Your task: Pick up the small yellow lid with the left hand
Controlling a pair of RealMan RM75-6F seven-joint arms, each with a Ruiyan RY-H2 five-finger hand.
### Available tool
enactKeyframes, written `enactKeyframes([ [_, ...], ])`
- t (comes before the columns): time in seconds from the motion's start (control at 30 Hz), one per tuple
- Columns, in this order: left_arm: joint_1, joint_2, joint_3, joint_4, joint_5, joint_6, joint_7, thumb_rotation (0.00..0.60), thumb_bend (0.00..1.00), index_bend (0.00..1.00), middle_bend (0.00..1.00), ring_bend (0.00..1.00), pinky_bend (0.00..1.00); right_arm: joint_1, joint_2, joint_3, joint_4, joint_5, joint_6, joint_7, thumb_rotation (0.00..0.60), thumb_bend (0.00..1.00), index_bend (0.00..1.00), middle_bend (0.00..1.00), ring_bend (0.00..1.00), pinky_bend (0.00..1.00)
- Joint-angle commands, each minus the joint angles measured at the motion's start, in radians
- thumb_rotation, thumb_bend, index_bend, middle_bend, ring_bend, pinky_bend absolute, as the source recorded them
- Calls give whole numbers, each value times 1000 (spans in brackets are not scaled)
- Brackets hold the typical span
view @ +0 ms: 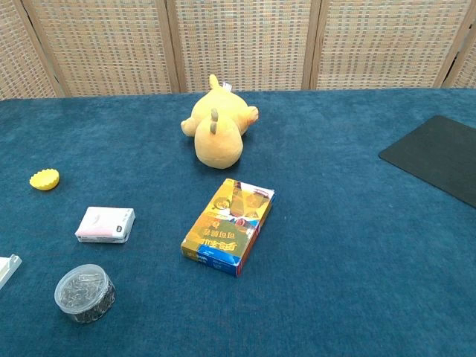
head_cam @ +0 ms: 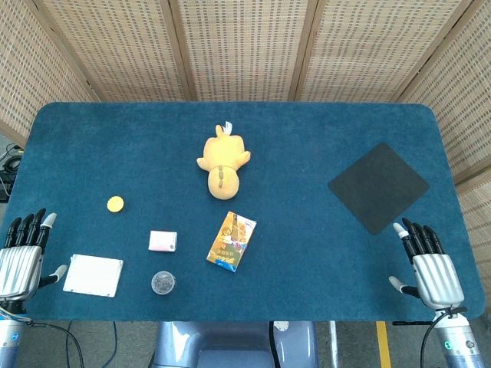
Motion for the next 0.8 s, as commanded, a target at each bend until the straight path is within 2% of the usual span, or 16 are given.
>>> enactKeyframes([
  [0.03, 1, 0, -1, 0, 4, 0, -2, 600, 182, 0, 0, 0, 0, -1, 1, 0, -1, -2, 3, 1, 600, 0, 32, 0, 0, 43],
  [0.8, -18, -4, -23, 8, -4, -51, -24, 600, 184, 0, 0, 0, 0, -2, 12, 9, 0, 18, -2, 27, 600, 0, 42, 0, 0, 43],
])
